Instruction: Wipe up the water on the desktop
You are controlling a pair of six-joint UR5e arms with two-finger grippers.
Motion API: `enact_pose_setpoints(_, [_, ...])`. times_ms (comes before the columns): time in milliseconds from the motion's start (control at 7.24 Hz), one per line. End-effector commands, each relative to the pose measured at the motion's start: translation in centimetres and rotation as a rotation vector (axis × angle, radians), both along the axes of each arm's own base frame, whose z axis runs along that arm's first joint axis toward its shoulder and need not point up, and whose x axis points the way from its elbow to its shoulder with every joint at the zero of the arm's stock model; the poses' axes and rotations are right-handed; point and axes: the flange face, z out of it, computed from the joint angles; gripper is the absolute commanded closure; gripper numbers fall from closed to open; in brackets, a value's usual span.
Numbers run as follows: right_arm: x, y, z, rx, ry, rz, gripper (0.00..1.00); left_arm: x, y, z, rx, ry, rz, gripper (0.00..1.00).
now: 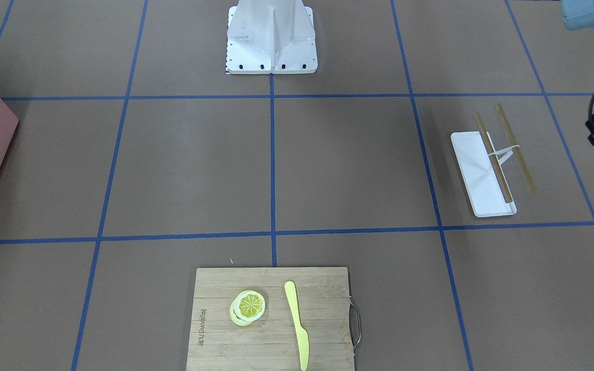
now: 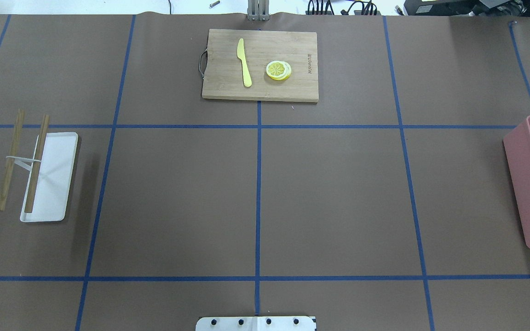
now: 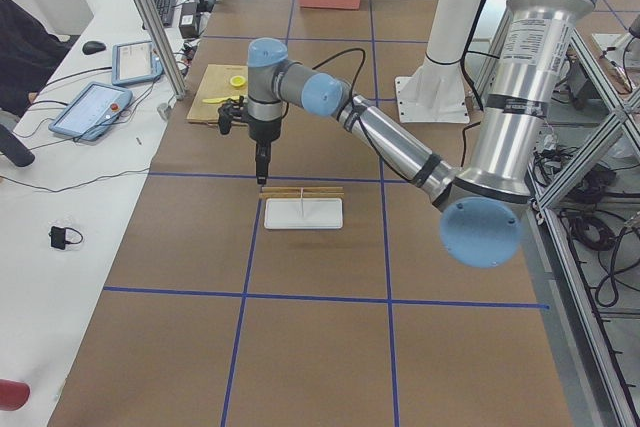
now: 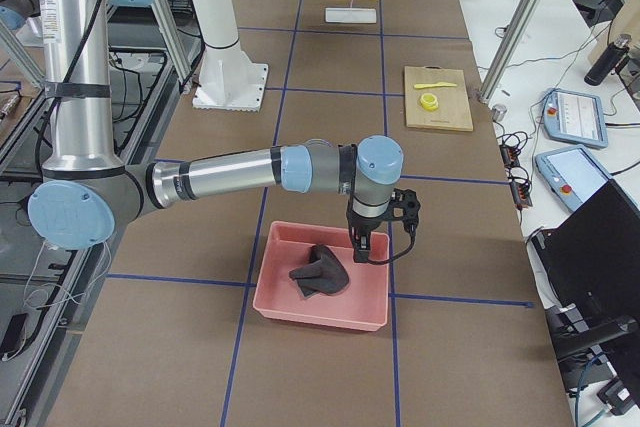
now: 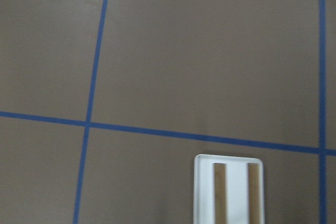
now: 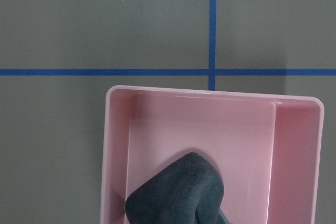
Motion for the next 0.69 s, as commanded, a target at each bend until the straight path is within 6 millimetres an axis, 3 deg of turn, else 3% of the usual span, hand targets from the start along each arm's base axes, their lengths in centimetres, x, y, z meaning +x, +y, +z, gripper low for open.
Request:
enact_pose_setpoints(0, [-0.3,-0.7,-0.7,0.004,-0.026,0.000,0.00,-5.0,1.3,8.5,-0.096,0.202,-0.004,0.02])
enact_pose_setpoints(138, [-0.5,-1.1,-1.2,0.013,-0.039,-0.003,0.00,-6.5,3.0,10.4,-0.081,0.213,0.036,0.02])
enact_pose_setpoints(414, [-0.5,-1.4,-1.0,0.009,-0.034,-0.004,0.00,-10.6,3.5,12.9,-0.023,0.199,0.072,0.02])
enact_pose_setpoints(552, [-0.5,-1.2,-0.6,0.007,-0.028,-0.006,0.00,-10.7,3.5,13.4,-0.009,0.196,0.097,0.02])
